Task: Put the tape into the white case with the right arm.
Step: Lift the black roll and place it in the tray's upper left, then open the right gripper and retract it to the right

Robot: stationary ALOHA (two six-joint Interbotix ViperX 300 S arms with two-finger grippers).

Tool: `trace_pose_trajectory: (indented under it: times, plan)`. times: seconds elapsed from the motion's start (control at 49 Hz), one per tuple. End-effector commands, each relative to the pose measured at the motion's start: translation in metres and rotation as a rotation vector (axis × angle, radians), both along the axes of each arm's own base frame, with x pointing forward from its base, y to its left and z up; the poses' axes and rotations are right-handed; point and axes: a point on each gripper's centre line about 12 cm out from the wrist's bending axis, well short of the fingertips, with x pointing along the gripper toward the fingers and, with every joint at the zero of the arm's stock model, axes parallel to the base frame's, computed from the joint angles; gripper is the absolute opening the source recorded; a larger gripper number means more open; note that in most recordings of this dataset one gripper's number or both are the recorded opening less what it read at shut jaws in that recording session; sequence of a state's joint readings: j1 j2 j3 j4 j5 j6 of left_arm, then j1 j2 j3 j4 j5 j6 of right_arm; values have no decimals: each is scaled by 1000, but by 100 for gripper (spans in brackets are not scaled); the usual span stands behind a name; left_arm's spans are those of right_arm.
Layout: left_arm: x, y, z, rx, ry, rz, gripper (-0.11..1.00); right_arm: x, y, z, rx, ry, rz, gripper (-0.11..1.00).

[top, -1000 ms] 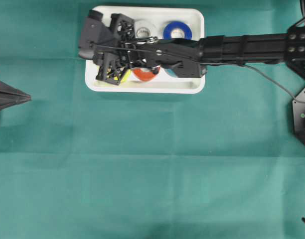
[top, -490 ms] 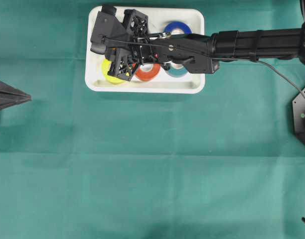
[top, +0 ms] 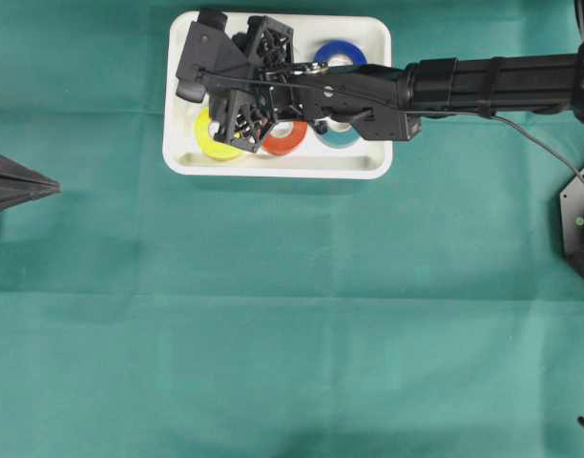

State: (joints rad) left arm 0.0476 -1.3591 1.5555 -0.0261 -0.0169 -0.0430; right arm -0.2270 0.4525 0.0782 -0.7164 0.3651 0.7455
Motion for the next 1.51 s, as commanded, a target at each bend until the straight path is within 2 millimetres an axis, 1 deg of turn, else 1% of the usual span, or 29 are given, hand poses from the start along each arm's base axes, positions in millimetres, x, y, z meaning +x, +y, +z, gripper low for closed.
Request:
trace_pose_trajectory:
  times: [0.0, 0.061, 0.082, 0.102, 0.122, 0.163, 0.204, 0.327, 0.408, 0.592, 0.796, 1.0, 1.49]
  plan:
    - [1, 0, 4, 0, -8, 2, 0, 1, 1, 30, -13, -68, 10, 41]
    - [1, 0, 4, 0, -8, 0, 0, 1, 2, 32, -13, -72, 12, 60]
    - [1, 0, 4, 0, -9, 2, 0, 1, 2, 31, -12, -73, 13, 65]
    - [1, 0, 4, 0, -8, 0, 0, 1, 2, 32, -12, -74, 14, 68]
    - [1, 0, 4, 2, -8, 0, 0, 0, 3, 33, -11, -78, 16, 68]
    - [1, 0, 4, 0, -8, 0, 0, -1, 4, 35, -12, -80, 20, 58]
    - [1, 0, 4, 0, -8, 0, 0, -4, 6, 38, -13, -83, 24, 55]
    - [1, 0, 4, 0, -8, 2, 0, -19, 16, 48, -12, -85, 41, 56]
    - [1, 0, 4, 0, -8, 0, 0, -36, 24, 55, -7, -95, 60, 56]
    - [1, 0, 3, 0, -8, 2, 0, -71, 39, 62, 20, -143, 116, 55]
    - [1, 0, 4, 1, -11, 0, 0, -114, 56, 62, 47, -176, 171, 55]
    - [1, 0, 4, 2, -11, 2, 0, -149, 66, 62, 61, -191, 195, 54]
    - [1, 0, 4, 2, -11, 2, 0, -208, 79, 58, 68, -199, 198, 54]
